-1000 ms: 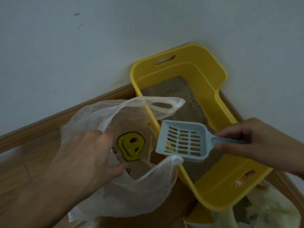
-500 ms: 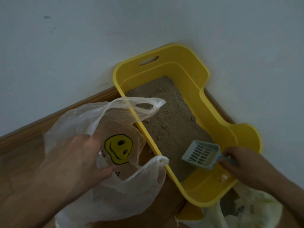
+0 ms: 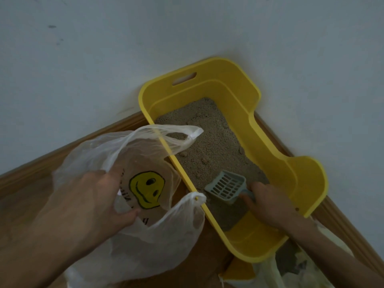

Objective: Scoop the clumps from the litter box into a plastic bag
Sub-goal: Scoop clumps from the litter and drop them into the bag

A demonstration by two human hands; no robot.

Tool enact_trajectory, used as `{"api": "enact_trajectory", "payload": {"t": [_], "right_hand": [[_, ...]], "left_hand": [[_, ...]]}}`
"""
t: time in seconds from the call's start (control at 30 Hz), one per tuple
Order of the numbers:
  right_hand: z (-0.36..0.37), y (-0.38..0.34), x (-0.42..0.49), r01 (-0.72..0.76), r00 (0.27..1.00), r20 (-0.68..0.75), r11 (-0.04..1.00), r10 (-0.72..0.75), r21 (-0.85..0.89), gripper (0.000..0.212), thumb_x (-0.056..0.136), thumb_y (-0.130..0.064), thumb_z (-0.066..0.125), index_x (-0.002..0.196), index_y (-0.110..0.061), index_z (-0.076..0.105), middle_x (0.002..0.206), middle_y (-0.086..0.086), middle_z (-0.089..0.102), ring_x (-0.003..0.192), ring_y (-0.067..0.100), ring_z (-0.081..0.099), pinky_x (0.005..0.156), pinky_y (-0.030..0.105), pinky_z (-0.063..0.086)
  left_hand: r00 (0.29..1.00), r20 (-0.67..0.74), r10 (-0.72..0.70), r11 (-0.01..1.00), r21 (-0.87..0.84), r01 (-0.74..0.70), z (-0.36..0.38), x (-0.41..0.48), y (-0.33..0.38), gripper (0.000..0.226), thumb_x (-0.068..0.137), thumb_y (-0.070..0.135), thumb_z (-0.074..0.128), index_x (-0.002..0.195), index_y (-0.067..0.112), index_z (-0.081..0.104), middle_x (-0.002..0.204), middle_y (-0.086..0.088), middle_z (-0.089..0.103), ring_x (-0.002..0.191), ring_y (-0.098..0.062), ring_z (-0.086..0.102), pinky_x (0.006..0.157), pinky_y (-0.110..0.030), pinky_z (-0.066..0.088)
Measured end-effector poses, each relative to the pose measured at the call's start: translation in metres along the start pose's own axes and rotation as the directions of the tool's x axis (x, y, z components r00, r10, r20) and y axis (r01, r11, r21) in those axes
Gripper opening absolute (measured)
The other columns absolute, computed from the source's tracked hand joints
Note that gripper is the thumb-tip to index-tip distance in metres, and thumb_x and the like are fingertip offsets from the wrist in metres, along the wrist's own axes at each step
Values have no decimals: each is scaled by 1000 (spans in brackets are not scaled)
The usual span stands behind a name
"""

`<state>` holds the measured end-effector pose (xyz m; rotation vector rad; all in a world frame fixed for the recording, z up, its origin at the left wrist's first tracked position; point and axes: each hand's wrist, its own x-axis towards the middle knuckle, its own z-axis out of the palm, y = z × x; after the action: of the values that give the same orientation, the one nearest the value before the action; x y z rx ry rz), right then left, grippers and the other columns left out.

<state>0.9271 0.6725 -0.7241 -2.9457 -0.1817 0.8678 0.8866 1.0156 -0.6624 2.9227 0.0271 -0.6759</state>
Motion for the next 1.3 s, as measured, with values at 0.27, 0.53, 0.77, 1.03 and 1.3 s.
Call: {"api": "enact_trajectory", "payload": {"t": [0.27, 0.53, 0.77, 1.03, 1.3], "right_hand": [[27, -22, 36, 36, 998, 46, 962, -50, 271, 16, 101, -32, 43, 96, -17, 47, 71, -8, 45, 54, 3, 42, 45, 16, 30], [41, -46, 56, 40, 999, -31, 894, -29, 447, 17, 101, -30, 43, 104, -15, 49, 78, 0, 55, 57, 9, 48, 48, 23, 35], [45, -64, 75, 34, 995, -100, 868, 18, 495, 23, 101, -32, 43, 109, -13, 52, 79, 0, 57, 61, 12, 51, 51, 26, 40], [43, -89, 97, 45, 988, -150, 828, 48, 559, 30, 100, -35, 44, 114, -9, 52, 94, 8, 62, 81, 23, 61, 66, 35, 48], [52, -91, 104, 51, 984, -160, 740, 78, 671, 25, 99, -36, 46, 106, -13, 53, 89, 4, 61, 72, 16, 56, 61, 32, 44]], "left_hand": [[1000, -14, -24, 999, 29, 24, 3, -3, -4, 74, 61, 77, 56, 122, 41, 35, 68, 10, 50, 66, -5, 50, 53, -26, 44], [999, 8, -41, 999, 31, 41, 2, -5, 0, 76, 61, 79, 55, 123, 40, 35, 73, 14, 48, 69, -5, 50, 55, -26, 46], [999, -13, -48, 999, -18, 48, 0, -6, 0, 75, 60, 75, 60, 122, 41, 35, 73, 16, 48, 72, -9, 51, 60, -32, 51], [997, -12, -75, 997, 11, 75, 2, -7, -2, 80, 57, 78, 60, 123, 41, 34, 69, 14, 47, 66, -6, 48, 55, -30, 49], [994, -4, -107, 994, 11, 107, -1, -10, 2, 83, 60, 77, 61, 127, 43, 25, 71, 14, 50, 64, -4, 47, 53, -26, 44]]}}
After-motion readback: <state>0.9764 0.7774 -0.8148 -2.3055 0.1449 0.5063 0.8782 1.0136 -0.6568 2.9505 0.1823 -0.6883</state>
